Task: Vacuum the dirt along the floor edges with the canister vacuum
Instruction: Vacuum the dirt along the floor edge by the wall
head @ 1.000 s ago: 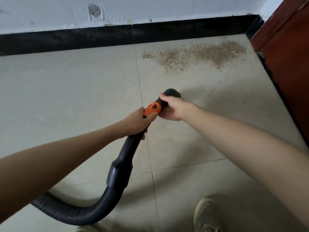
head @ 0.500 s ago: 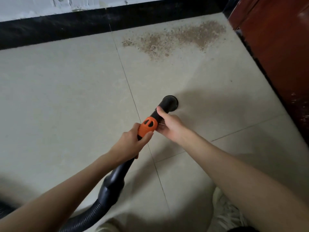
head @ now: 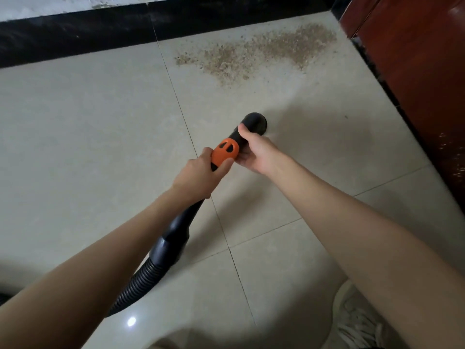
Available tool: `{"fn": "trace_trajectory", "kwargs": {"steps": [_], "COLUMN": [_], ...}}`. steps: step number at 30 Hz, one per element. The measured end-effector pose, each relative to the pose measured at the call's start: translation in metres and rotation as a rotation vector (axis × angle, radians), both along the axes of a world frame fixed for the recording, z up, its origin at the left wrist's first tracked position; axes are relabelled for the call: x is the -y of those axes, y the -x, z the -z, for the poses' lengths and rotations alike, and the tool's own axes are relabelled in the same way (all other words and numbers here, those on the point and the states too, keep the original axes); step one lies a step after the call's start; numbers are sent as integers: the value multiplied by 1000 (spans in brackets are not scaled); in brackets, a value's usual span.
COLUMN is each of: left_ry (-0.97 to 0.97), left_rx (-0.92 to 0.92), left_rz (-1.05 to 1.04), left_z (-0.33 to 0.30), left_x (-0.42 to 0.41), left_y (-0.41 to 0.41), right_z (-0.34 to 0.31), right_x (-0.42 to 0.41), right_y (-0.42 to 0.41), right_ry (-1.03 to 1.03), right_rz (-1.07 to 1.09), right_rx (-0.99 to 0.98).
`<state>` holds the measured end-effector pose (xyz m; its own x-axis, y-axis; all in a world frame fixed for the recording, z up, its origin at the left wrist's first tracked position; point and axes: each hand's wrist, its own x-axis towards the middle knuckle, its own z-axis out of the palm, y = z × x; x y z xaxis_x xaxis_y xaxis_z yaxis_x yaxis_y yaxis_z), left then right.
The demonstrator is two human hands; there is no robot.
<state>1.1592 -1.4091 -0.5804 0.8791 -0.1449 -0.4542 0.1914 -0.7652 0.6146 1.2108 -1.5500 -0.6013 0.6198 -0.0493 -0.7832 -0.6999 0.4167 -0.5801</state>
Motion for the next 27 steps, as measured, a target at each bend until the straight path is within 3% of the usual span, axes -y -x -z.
{"fn": "trace_trajectory", "kwargs": {"steps": [12,16,27], "left_ry": [75,114,-72], "left_rx": [-43,-92,-49], "left_rz": [245,255,314], "left_z": [7,9,-3], "left_x": [42,16,-88], "left_y": [-15,12,92], "right_z": [0,2,-8], "right_x": [54,41,-31], "right_y": [24,57,131], "right_ry": [-15,-69,-270], "right_rz": [220,170,29], "right_rx": [-5,-50,-238]}}
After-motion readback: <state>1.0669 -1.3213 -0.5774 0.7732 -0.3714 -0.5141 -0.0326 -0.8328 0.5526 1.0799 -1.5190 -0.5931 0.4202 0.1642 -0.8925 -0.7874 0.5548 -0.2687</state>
